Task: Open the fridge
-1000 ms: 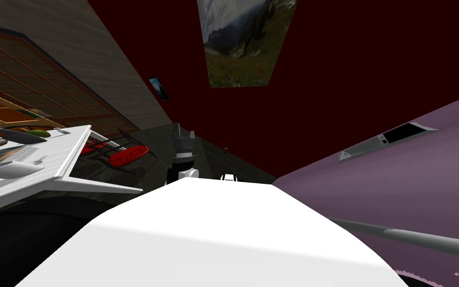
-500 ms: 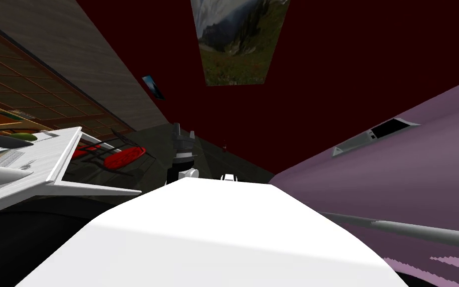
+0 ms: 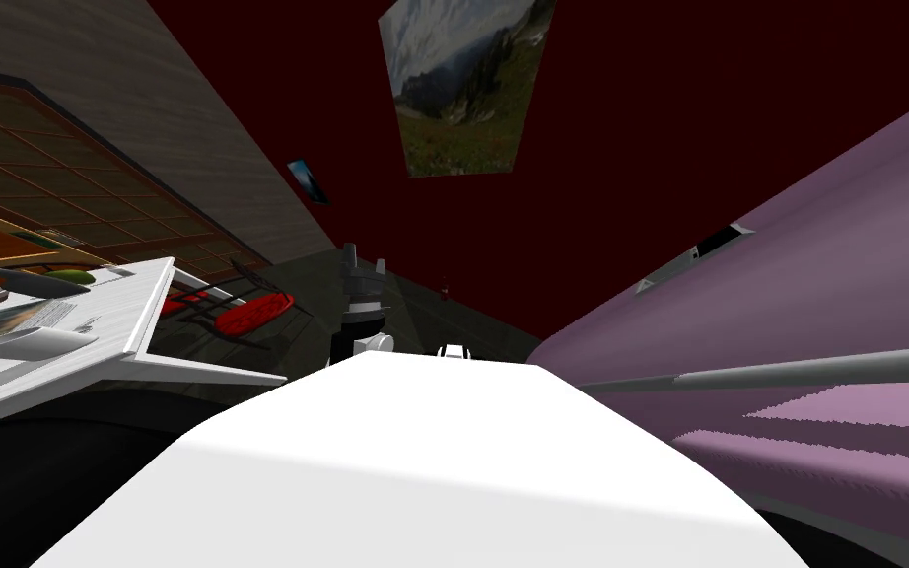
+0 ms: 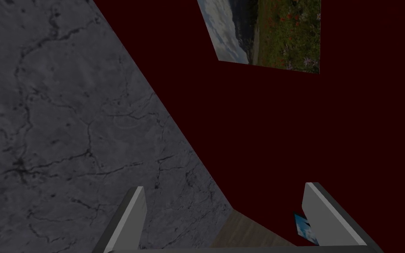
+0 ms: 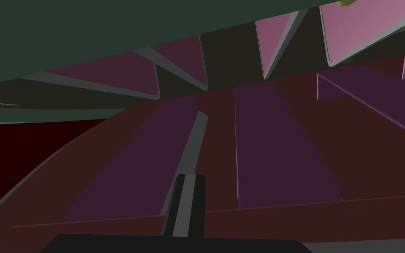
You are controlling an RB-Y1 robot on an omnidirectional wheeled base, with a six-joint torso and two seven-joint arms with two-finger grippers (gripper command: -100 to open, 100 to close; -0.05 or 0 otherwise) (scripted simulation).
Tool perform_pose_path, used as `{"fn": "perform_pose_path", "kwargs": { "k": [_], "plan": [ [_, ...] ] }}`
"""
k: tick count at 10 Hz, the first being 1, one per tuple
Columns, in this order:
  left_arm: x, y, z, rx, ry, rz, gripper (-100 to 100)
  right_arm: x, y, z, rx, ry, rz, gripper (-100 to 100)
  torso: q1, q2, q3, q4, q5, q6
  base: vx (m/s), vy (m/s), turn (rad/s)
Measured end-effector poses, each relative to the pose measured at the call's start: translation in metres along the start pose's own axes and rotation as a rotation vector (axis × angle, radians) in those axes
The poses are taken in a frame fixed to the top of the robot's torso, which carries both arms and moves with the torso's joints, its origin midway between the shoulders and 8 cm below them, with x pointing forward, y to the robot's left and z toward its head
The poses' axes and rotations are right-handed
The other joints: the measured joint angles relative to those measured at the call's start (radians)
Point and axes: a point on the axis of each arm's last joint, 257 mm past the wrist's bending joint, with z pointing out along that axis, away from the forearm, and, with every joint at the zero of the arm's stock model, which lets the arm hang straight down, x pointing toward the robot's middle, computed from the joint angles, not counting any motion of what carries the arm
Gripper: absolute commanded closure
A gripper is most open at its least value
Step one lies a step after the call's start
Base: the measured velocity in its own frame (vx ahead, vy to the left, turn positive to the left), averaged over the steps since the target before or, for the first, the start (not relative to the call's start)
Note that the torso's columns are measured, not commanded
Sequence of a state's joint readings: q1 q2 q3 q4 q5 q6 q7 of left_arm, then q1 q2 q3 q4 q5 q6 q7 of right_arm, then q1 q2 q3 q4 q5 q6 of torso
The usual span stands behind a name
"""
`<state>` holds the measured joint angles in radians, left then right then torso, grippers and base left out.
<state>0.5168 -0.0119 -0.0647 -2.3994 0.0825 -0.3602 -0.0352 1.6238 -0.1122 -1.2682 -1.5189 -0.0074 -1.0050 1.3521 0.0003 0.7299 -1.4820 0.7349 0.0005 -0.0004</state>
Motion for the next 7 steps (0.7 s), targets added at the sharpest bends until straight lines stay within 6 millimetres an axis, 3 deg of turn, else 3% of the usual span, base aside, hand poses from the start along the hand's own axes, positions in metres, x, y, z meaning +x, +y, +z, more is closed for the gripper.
{"fn": "perform_pose_path", "kwargs": {
  "k": [4, 7],
  "plan": [
    [0.000, 0.000, 0.000, 0.000, 0.000, 0.000, 0, 0.001, 0.026, 0.015, 0.068, -0.042, 0.098, 100, 0.000, 0.010, 0.008, 0.004, 0.000, 0.000, 0.012, 0.017, 0.026],
    [0.000, 0.000, 0.000, 0.000, 0.000, 0.000, 0, -0.006, -0.004, 0.032, 0.064, -0.041, 0.039, 100, 0.004, 0.007, 0.005, 0.003, 0.001, 0.001, 0.025, 0.169, 0.090]
  ]
}}
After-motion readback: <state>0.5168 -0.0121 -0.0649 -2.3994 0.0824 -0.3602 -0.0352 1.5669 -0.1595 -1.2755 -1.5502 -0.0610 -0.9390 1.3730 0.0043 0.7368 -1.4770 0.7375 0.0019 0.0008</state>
